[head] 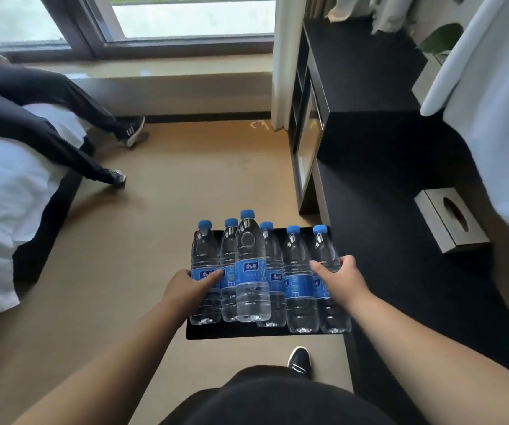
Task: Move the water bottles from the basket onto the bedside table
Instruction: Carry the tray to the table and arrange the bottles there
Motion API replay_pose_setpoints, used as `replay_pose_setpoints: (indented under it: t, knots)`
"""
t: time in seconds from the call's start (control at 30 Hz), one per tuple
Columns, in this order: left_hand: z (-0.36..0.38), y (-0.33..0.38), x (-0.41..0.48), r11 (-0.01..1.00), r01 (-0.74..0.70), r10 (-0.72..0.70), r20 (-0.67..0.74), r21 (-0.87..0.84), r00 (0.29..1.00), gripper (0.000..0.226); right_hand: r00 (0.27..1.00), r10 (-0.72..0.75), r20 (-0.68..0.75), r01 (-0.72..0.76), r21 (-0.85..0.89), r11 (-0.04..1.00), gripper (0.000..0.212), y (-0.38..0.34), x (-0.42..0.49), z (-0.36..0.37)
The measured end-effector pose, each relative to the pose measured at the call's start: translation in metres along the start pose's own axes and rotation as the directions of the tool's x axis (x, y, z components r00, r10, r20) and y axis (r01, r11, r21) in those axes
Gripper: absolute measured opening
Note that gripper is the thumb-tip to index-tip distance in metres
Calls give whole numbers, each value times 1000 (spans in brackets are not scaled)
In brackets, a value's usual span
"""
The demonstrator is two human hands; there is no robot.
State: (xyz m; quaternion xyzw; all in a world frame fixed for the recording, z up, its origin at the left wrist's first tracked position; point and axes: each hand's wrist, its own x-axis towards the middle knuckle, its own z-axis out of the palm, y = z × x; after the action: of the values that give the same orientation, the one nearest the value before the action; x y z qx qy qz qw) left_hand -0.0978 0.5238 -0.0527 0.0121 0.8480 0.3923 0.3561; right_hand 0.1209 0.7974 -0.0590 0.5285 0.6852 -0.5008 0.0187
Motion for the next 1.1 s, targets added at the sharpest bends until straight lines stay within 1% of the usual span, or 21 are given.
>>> replay_pose_setpoints:
  t: [0.13, 0.23, 0.47, 0.67, 0.8, 0.93, 1.03, 1.1]
  knots:
    - [13, 22, 14, 1000, 19, -19, -16, 20, 1000, 63, 997, -39, 60, 41, -34, 999, 73, -16, 31, -16]
    - [19, 36, 28, 999, 22, -20, -30, 40, 999, 62, 995, -51, 83, 57, -73, 996, 77, -30, 57, -23]
    - [11, 64, 79, 998, 55, -55, -44, 1, 997, 56, 995, -48, 85, 57, -112, 992, 78, -73, 112, -12]
    - [-21, 97, 146, 999, 55, -55, -22, 0, 998, 65, 998, -44, 44, 48, -105, 993, 71, -132, 157, 13]
    - [-52, 120, 196, 998, 41, -42, -14, -38, 999, 64, 1000, -30, 9, 31, -87, 996, 72, -175, 185, 38]
    - [-84, 145, 236, 998, 41, -42, -10, -42, 999, 64, 1000, -25, -16, 23, -100, 995, 76, -212, 210, 59]
    - [-102, 164, 257, 999, 34, -34, -20, -28, 999, 68, 1000, -4, -25, 2, -73, 997, 82, -235, 227, 69]
    - [-112, 176, 270, 999, 33, -33, -27, -15, 999, 68, 1000, -4, -26, 2, -65, 998, 82, -249, 239, 75]
